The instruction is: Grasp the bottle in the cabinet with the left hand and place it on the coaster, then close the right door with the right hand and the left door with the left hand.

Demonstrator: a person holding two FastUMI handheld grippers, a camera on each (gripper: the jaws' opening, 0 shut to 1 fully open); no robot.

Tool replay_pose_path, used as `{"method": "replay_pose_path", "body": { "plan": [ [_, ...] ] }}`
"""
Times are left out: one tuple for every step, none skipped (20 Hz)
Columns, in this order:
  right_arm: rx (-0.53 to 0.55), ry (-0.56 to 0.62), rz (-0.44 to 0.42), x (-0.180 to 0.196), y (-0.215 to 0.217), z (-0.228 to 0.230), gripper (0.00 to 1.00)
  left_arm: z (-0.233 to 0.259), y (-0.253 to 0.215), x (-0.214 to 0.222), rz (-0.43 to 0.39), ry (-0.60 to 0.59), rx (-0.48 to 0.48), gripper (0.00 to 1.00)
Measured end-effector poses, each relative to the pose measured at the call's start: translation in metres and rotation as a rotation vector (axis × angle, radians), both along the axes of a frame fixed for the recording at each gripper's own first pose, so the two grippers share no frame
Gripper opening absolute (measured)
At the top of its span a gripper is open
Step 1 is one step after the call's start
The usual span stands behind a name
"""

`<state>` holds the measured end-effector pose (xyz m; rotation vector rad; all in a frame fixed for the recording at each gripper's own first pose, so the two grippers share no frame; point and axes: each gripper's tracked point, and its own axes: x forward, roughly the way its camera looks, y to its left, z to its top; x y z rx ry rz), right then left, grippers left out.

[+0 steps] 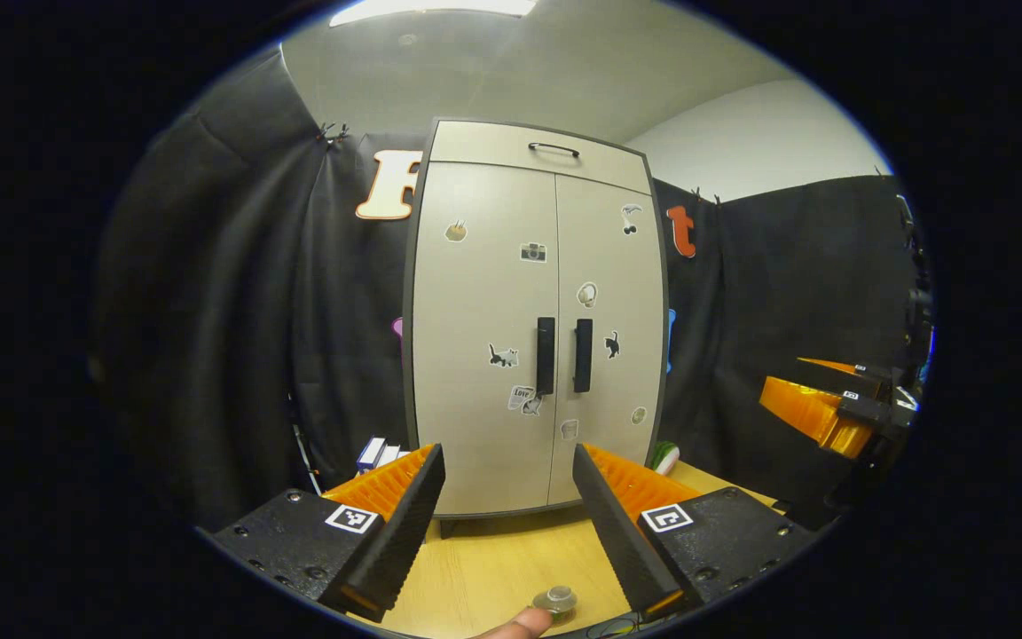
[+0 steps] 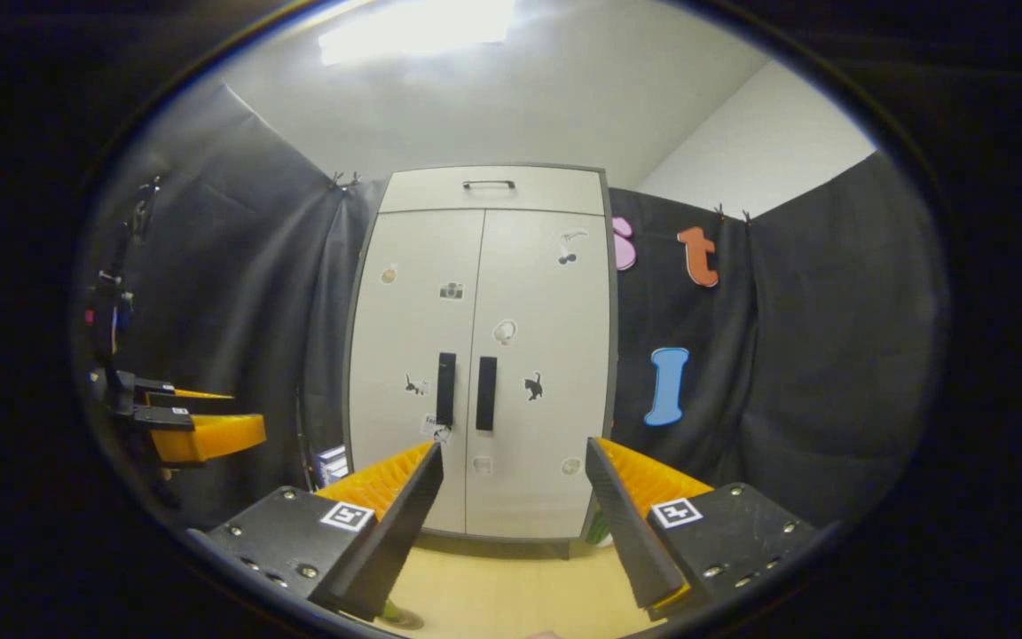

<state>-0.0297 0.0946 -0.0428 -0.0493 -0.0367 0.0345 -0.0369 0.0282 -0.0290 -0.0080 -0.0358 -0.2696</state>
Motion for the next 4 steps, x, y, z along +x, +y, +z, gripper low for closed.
{"method": "replay_pose_path", "body": {
  "plan": [
    [0.004, -0.001, -0.001, -0.0036, 0.0037, -0.001, 0.98, 0.0015, 0.0003, -0.0008, -0.006, -0.003, -0.004, 0.93],
    [0.003, -0.003, 0.002, -0.0014, 0.0011, -0.0015, 0.98, 0.0029, -0.0012, -0.0004, -0.013, -0.006, -0.004, 0.93],
    [-0.001, -0.002, 0.004, -0.0005, -0.0004, -0.0029, 0.98, 0.0032, -0.0019, 0.0004, -0.018, -0.008, -0.001, 0.93],
    [-0.008, 0.002, 0.01, 0.0001, -0.0028, -0.0063, 0.98, 0.005, -0.0028, 0.0008, -0.021, -0.015, 0.002, 0.93]
  ]
}}
